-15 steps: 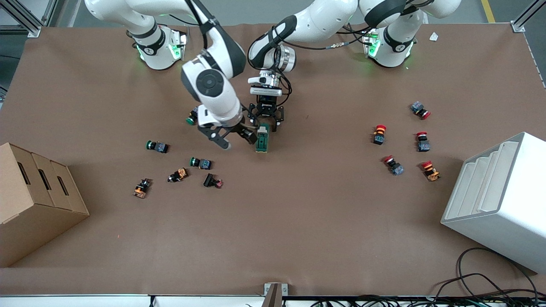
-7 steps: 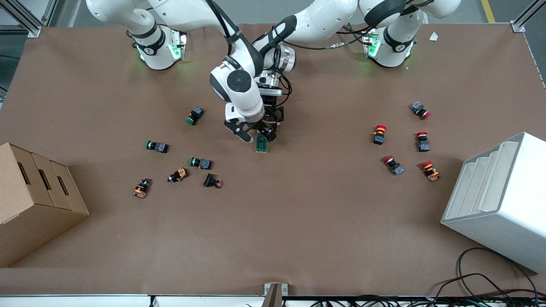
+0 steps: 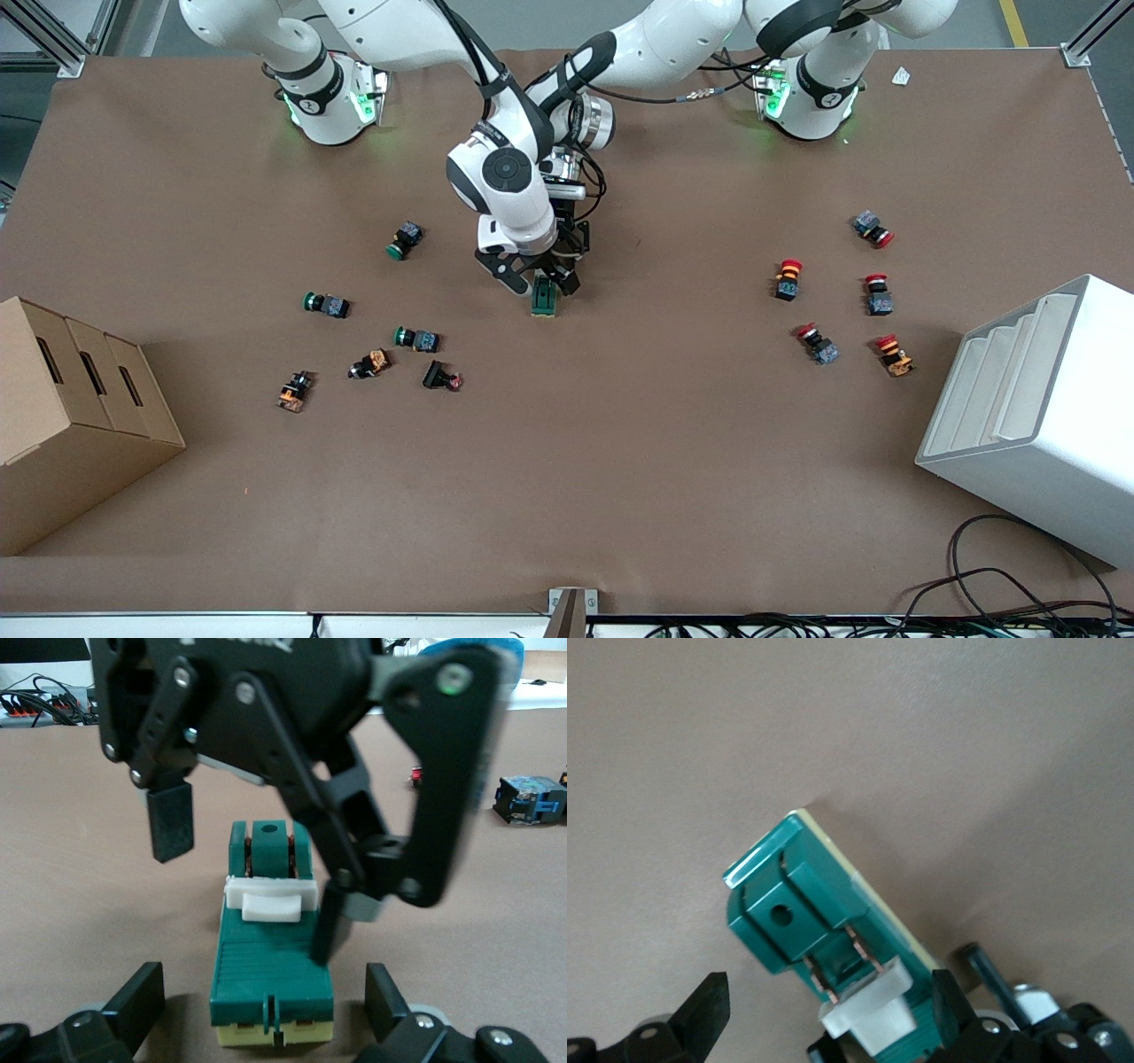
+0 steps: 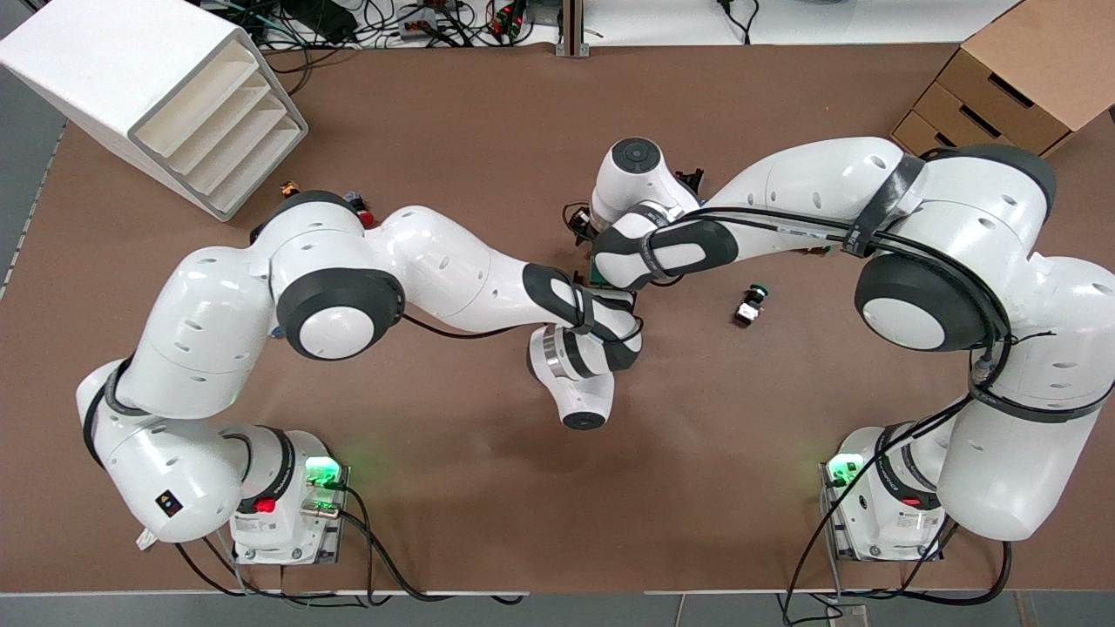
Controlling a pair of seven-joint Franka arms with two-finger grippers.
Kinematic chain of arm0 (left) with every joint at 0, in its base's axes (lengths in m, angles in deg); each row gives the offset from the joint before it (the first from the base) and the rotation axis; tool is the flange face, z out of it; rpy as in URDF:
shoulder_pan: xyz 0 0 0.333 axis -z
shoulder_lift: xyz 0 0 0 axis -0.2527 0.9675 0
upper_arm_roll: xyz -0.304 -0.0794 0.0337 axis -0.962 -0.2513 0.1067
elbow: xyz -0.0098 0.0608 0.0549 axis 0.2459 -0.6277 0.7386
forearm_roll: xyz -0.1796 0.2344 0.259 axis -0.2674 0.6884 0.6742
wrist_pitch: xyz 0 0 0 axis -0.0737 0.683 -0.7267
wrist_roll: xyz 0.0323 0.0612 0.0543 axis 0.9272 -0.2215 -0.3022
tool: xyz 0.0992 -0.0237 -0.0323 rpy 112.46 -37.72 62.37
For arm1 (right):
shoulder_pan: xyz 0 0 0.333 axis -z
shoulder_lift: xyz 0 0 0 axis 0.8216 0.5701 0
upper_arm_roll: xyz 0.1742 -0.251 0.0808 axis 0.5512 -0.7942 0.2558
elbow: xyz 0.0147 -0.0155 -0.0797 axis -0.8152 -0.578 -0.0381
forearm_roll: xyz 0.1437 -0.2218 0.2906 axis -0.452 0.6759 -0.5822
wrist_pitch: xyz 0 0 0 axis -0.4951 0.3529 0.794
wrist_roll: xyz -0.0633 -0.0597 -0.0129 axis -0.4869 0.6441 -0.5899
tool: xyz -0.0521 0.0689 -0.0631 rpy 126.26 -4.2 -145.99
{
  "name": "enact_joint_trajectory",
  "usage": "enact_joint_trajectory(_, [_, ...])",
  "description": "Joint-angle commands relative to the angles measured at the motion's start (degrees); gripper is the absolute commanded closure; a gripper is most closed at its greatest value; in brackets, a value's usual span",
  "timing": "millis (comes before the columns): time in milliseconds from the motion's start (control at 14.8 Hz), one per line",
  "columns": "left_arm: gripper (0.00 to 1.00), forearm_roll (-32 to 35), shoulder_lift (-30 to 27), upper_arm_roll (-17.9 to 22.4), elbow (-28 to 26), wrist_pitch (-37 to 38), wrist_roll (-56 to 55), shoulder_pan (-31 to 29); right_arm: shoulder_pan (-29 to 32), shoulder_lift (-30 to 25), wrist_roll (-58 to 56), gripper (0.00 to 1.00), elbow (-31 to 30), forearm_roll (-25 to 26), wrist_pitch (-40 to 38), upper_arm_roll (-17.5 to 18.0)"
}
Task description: Close load switch with both arms
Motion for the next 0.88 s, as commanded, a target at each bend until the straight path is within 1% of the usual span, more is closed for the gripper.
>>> enact_joint_trajectory(0, [0.0,0.42,2.3,0.27,0.89,-0.3,-0.32,0.87,-1.54,2.63,2.56,0.0,3.36,-1.05,0.32,-0.33])
enact_joint_trajectory(203, [0.0,0.42,2.21,0.27,0.89,-0.3,-0.32,0.78,-2.16,2.63,3.96,0.0,3.37,-0.97,-0.21,-0.42])
enact_joint_trajectory(812, [0.0,0.42,2.12,0.36,0.89,-0.3,-0.41,0.43,-0.58,2.54,3.62,0.0,4.95,-0.97,-0.47,-0.51])
